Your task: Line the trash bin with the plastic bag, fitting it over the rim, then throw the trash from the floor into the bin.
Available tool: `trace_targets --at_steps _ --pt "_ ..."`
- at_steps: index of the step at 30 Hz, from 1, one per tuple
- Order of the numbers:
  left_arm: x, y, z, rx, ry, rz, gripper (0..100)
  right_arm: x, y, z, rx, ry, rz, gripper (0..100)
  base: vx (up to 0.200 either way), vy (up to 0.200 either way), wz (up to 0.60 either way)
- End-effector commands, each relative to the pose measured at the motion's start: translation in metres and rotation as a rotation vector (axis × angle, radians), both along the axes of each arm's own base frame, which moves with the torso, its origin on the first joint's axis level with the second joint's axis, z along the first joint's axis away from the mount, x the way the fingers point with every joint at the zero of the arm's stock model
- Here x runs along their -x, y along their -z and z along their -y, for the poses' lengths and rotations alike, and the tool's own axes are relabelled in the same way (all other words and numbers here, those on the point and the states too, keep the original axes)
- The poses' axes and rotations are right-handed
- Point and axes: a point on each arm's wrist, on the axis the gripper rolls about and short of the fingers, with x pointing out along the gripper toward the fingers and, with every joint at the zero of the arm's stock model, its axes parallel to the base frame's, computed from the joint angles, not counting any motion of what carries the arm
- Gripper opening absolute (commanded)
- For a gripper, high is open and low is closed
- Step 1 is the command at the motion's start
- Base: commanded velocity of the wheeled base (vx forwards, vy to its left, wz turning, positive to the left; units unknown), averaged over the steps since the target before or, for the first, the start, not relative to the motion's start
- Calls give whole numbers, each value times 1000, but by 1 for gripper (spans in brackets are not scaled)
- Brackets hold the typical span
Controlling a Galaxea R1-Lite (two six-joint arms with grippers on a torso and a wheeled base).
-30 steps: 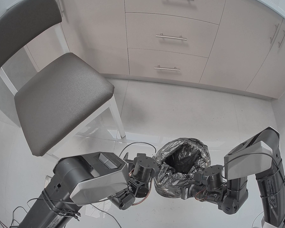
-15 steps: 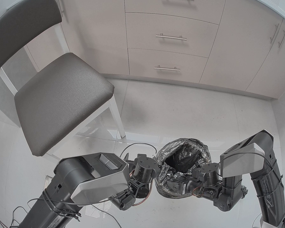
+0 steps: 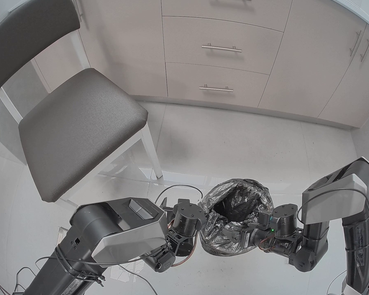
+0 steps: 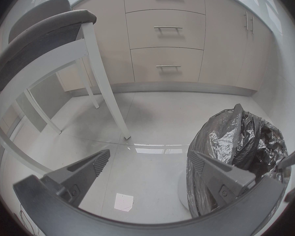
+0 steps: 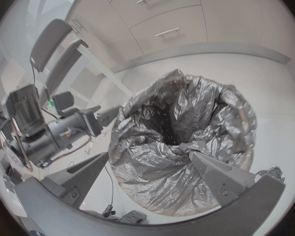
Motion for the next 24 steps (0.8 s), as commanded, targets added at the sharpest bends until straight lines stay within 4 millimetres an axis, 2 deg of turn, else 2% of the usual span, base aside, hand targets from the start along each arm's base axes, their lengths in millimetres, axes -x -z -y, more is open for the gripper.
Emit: trace_targets --at_steps 1,4,15,20,24 --pt "1 0 0 0 0 2 100 7 -32 4 -39 7 73 100 0 0 0" --pt "0 0 0 1 -1 3 100 5 -28 3 -36 8 70 100 0 0 0" --pt "0 1 -1 0 -1 2 100 -16 26 4 16 39 -10 100 0 0 0" --pt "0 1 0 0 0 1 100 -27 39 7 15 59 -12 100 0 0 0" --pt "0 1 -1 -1 0 0 100 -32 40 7 17 62 -21 100 0 0 0"
